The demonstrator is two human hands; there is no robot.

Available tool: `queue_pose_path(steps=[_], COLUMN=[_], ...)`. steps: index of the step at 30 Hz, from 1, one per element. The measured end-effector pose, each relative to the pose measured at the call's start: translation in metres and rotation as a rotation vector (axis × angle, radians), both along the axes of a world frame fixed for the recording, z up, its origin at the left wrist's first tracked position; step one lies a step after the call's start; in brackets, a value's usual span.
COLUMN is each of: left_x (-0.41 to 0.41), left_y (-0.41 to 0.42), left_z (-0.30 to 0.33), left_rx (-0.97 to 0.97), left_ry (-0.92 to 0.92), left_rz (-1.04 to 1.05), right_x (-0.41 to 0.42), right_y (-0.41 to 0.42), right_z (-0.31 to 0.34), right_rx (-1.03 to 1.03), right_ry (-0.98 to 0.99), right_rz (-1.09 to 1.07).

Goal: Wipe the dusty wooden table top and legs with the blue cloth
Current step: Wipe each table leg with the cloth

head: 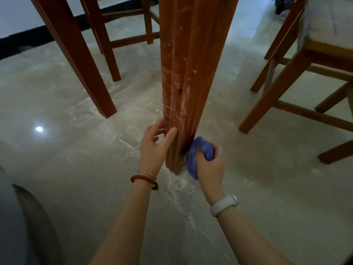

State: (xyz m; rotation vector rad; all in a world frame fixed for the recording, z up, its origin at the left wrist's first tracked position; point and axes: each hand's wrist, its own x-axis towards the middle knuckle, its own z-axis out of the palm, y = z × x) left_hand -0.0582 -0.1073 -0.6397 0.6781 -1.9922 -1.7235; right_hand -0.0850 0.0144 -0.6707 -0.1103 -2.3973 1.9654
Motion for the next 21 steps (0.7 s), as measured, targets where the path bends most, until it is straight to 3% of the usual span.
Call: queue_pose_path(steps=[2,4,7,10,12,17,19,21], left_x=[0.000,-0.001,-0.002,-0.002,-0.002,-0.002,-0.002,-0.001], left_y=[0.002,0.002,0.000,0.001,0.000,0.004,0.005,0.004], left_z=[-0.004,-0.006,-0.009,-0.011,-0.011,-0.013,-0.013,-0.014], left_rx=[-0.008,-0.020,-0.025,-0.041,-0.058,-0.105,-0.115,-0.112], left_ry=[-0.003,-0.004,0.005,-0.004,-0.019,-0.018,-0.015,-0.027], left_rz=[-0.003,-0.002,0.008,0.005,-0.006,-0.002,-0.001,0.000], right_x=[-0.006,-0.011,-0.015,-0.015,-0.007,0.003,-0.007,-0.016], right_y=[-0.011,-0.024,-0.027,-0.011,0.002,0.003,-0.015,-0.027], right_z=[0.009,0.003,-0.030,-0.058,-0.057,-0.014,-0.013,-0.025], right_rx=[-0.049,-0.063,0.010,0.289,0.323,-0.002,-0.055,-0.076], right_ry=[0.136,0.131,-0.055,-0.347,-0.367,0.053,0.063,-0.072], right_rz=[-0.032,-0.055,-0.039,0.255,0.273,-0.044,-0.080,-0.101])
